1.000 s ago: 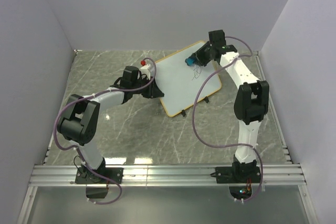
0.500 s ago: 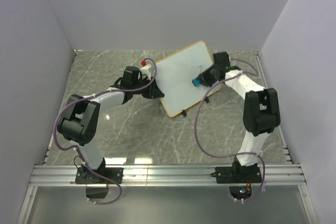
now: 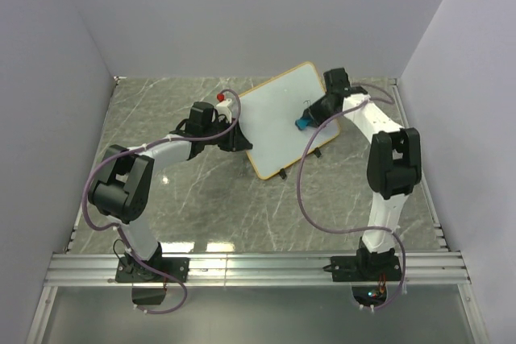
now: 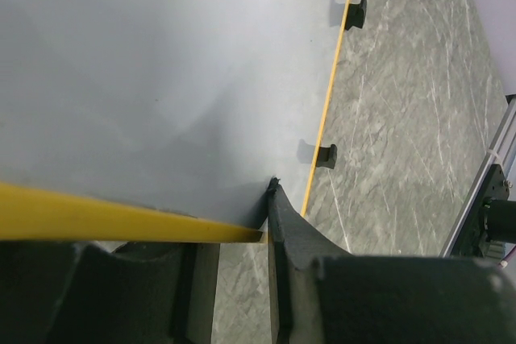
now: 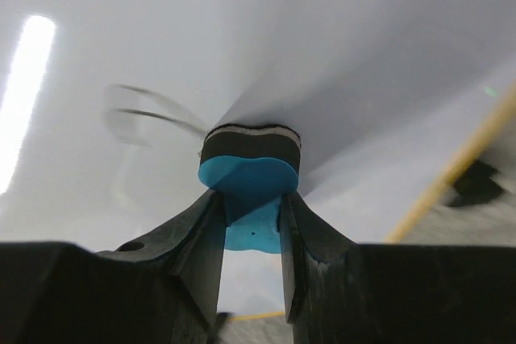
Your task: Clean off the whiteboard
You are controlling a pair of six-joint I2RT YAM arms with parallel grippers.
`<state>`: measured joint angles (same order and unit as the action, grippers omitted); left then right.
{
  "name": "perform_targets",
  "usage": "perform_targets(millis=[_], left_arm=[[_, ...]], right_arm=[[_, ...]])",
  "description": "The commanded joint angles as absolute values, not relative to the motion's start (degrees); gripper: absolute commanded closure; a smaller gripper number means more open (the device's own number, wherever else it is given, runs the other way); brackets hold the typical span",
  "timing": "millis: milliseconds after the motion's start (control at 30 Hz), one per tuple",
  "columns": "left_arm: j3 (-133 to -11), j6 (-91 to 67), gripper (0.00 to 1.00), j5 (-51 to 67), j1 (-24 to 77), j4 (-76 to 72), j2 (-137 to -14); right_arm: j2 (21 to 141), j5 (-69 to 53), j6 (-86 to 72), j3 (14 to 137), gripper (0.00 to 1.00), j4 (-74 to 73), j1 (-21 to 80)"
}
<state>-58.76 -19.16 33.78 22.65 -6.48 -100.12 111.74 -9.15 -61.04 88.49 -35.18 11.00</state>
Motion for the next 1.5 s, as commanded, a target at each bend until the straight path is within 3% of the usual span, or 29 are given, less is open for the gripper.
perform_targets(millis=[0,200,267,367,667,833,1033,1367,1467], left_arm=[[-57.2,-5.6,1.00,25.6,25.0,-0.2,-103.2],[-56.8,-5.7,1.00,25.4,25.5,-0.2,-102.7],[-56.7,-5.7,1.00,25.4,25.5,-0.2,-102.6],[-56.8,-5.7,1.00,25.6,25.5,-0.1,-102.6],[-57.0,-5.7,1.00,25.8,25.5,-0.2,-103.0],[-57.3,-5.8,1.00,26.0,25.5,-0.2,-103.3],[-57.4,-5.6,0.99,25.8,25.5,-0.2,-103.7],[-57.5,-5.5,1.00,26.3,25.5,-0.2,-103.7],[-57.6,-5.4,1.00,26.3,25.5,1.3,-103.8]], right_arm=[[118.4,-7.9,-62.4,102.0,1.00,-28.9,11.8],[127.9,-8.4,-64.5,119.8,1.00,-34.2,10.4],[128.5,-8.5,-65.0,119.5,1.00,-34.8,9.8],[125.5,-8.0,-64.4,114.2,1.00,-33.0,9.1],[112.5,-3.4,-59.4,81.3,1.00,-28.3,7.4],[110.9,-3.9,-59.1,75.6,1.00,-26.2,7.3],[114.3,-6.9,-60.2,86.2,1.00,-26.1,7.2],[129.5,-9.1,-64.9,121.0,1.00,-32.0,7.1],[130.5,-9.1,-65.2,120.9,1.00,-33.2,7.0]])
